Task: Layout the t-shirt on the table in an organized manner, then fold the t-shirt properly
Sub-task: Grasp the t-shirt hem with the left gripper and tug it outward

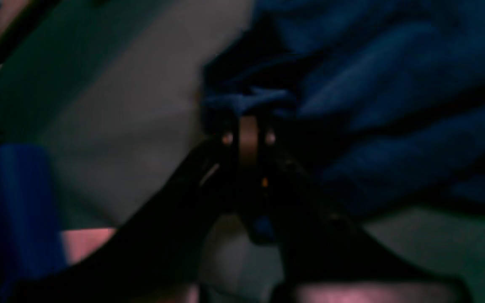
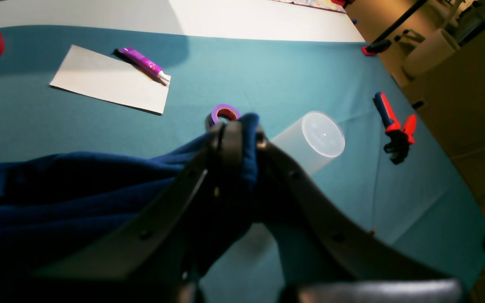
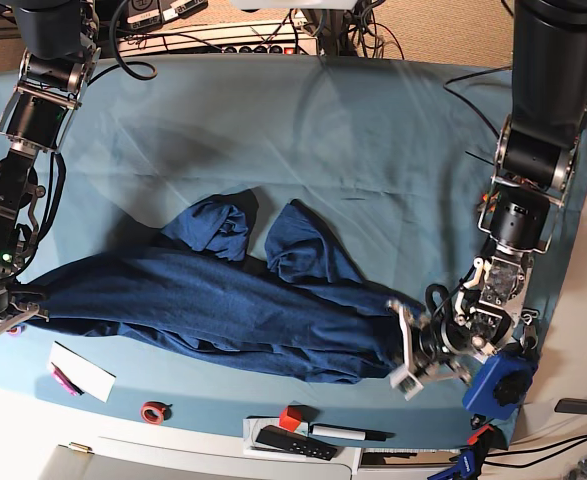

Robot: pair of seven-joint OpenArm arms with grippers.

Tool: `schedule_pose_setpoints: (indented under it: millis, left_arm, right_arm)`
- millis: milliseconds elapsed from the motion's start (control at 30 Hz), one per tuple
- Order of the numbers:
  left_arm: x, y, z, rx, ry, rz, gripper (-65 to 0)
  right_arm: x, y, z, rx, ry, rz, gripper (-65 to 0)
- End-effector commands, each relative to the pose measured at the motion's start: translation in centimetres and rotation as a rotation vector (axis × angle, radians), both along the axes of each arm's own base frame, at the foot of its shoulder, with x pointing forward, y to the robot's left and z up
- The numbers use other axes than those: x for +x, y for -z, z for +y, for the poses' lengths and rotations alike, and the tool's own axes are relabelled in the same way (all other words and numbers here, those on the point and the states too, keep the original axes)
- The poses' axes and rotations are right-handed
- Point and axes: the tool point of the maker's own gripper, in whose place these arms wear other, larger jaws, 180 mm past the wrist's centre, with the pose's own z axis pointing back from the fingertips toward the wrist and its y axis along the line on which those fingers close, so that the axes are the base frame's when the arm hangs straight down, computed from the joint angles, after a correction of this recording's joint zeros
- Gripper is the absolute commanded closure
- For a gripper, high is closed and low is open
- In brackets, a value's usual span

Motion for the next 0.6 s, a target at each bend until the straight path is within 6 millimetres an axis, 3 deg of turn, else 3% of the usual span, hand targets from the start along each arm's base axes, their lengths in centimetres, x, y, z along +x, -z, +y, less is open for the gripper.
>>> schedule_pose_setpoints:
  millis: [0,100,367,500,567]
  left_arm:
    - [1.4,-2.8,-0.2,-0.028,0.014,-0.061,0.0]
    - [1.4,-2.9,-0.2,-0.034,0.018,-0.063,0.0]
    - [4.7,-6.2,2.0,-0.072,-0.183,-0.279,0.0]
    - [5.0,-6.3,1.4,-0.041,-0.192,-0.306,0.0]
    - [5.0,-6.3,0.6,-0.052,-0.184,-0.306,-14.3]
  right_arm:
    - [0.3,-2.8,-0.7,-0.045,0.005,-0.066,0.0]
    - [0.3,-2.8,-0.7,-0.044,0.005,-0.067,0.0]
    - [0.3,-2.7,-0.6,-0.035,0.001,-0.069,0.0]
    - [0.3,-2.7,-0.6,-0.035,0.001,-0.069,0.0]
    - [0.3,-2.7,-0.6,-0.035,0.000,-0.069,0.0]
